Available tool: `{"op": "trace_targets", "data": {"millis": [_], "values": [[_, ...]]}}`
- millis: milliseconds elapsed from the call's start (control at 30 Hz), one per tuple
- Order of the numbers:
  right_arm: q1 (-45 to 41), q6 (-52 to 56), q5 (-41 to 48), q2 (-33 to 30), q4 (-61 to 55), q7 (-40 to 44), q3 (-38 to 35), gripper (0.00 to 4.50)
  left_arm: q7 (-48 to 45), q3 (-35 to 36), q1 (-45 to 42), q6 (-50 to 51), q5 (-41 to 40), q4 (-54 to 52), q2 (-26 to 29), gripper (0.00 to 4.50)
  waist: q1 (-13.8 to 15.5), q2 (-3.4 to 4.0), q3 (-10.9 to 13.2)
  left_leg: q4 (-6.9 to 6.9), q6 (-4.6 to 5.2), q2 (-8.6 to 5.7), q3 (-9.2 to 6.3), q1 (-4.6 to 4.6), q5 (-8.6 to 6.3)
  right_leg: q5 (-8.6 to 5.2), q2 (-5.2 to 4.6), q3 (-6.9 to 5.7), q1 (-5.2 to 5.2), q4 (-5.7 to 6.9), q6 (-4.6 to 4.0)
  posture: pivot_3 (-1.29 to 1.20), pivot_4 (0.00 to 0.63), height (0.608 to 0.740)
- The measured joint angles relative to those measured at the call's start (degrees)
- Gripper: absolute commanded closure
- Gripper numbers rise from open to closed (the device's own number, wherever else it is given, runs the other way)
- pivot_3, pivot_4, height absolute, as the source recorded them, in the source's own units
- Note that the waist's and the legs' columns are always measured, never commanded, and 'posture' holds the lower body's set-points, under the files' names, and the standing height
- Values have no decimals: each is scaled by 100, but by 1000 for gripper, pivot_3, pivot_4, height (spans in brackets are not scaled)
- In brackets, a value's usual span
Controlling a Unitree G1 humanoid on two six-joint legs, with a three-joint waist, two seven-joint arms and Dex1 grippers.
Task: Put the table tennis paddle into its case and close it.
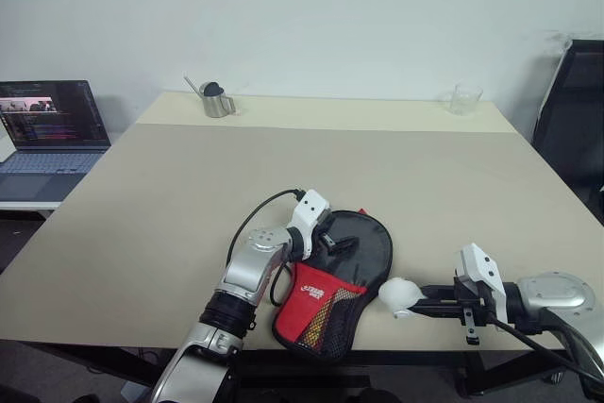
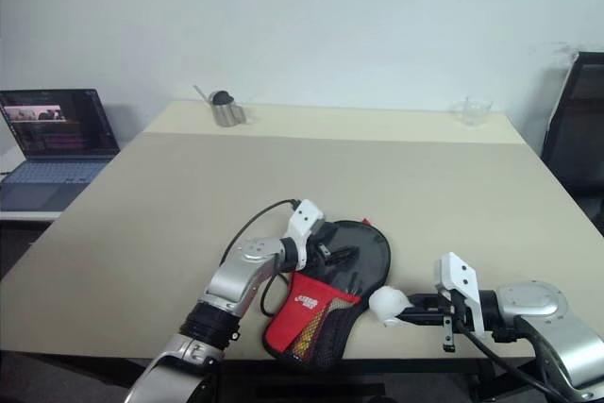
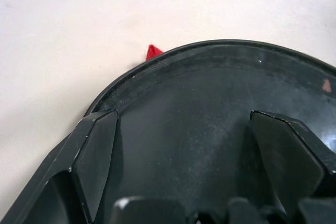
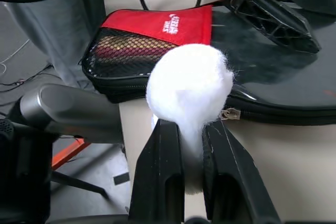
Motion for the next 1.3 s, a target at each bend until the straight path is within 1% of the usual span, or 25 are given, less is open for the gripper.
{"op": "trace_targets", "data": {"millis": [133, 200, 233, 300, 333, 400, 467, 600, 767, 833, 900, 967, 1067, 1167, 1300], "values": [[-88, 229, -12, -10, 33, -93, 93, 4430, 0, 0, 0, 1, 0, 0, 0, 81, -1, 0, 0, 0, 0, 0, 0, 0, 0, -6, -2, 1, 0, 0, -11, 0, 150, 740], [-201, 336, -20, -10, 98, -171, 115, 3709, 2, 0, 0, 0, 1, 0, 0, 81, -1, 0, 0, 0, 0, 0, 0, 1, 0, -6, -2, 1, 1, 1, -11, 0, 150, 740], [-283, 412, -30, -18, 168, -196, 127, 3500, 2, 0, 0, 0, 2, 0, -1, 81, -1, 0, 0, 1, 0, 0, 0, 1, 0, -6, -2, 1, 1, 1, -11, 0, 150, 740], [-356, 500, -61, -74, 275, -236, 135, 2857, 1, -1, 0, 0, 2, 0, -2, 81, 4, 0, 0, 0, 0, 0, 0, 1, 0, -8, -3, 0, 1, 0, -14, 0, 150, 740], [-355, 506, -61, -94, 295, -221, 135, 2466, 0, -1, 0, 0, 2, 0, -2, 81, 7, 0, 0, 0, 0, -1, 0, 1, 0, -8, -3, 0, 1, 0, -13, 0, 150, 740], [-355, 452, -62, -96, 315, -206, 135, 1918, 2, -1, 0, 0, 3, 0, -2, 81, 7, 0, 0, -2, 0, 0, 1, 1, 0, -7, -3, 0, 1, -1, -11, 0, 150, 740], [-355, 321, -75, -155, 365, -123, 132, 1207, 8, -1, 0, -1, 3, 0, -2, 81, 7, 0, 0, 0, 0, -1, 1, 1, 0, -5, -2, 1, 1, 0, -9, 0, 150, 740], [-406, 207, -116, -412, 507, -8, 94, 1207, 12, -1, 0, -1, 4, 0, -1, 81, 5, 0, 0, 2, 0, -1, 3, 2, 0, -6, -2, 2, 1, 0, -11, 0, 150, 740], [-888, 140, -282, -840, 1035, 18, -160, 1207, 7, 0, 0, 0, 5, 0, 12, 81, 2, 0, 0, 2, 0, -2, 3, 3, 0, -8, -2, 2, 1, 1, -13, 0, 150, 740], [-1189, 170, -277, -824, 1224, -50, -255, 1207, 0, 8, 4, -11, 2, -2, 47, 81, -9, 0, 0, 0, 0, 0, 3, 4, 0, -5, -2, 4, 1, 1, -9, 0, 150, 740], [-1750, 413, -263, -531, 1444, -392, -308, 1207, -28, 19, 3, -47, 0, 14, 115, 81, -53, 0, 0, 2, 0, 2, 4, 8, 0, 0, -3, 8, 1, 7, -1, 0, 150, 740], [-2375, 876, -257, -26, 1571, -975, -290, 1207, -106, 23, -72, -142, -8, 146, 186, 81, -77, 0, 0, 1, 0, 2, -7, 12, 1, 2, -2, 7, 2, 10, -2, 0, 150, 740], [-2584, 1436, -278, 317, 1550, -1434, -62, 1207, -226, 48, -115, -253, -51, 186, 277, 81, -46, 0, 0, -8, -1, 4, -10, 6, 1, -1, -1, 2, 2, 8, -6, 0, 150, 740], [-2758, 2267, -368, 829, 1581, -2110, 238, 1207, -614, 293, -115, -244, -354, 4, 576, 81, -50, 1, 1, -9, -2, 6, 2, -18, 0, -1, -2, 10, -23, 7, -6, 0, 150, 740], [-2885, 3076, -356, 1087, 1567, -2534, 387, 1207, -1071, 490, -207, -150, -721, -495, 943, 81, -45, 1, 1, -6, -2, 4, 0, -31, 0, -1, -2, 6, -30, 5, -4, 0, 150, 740]]}}
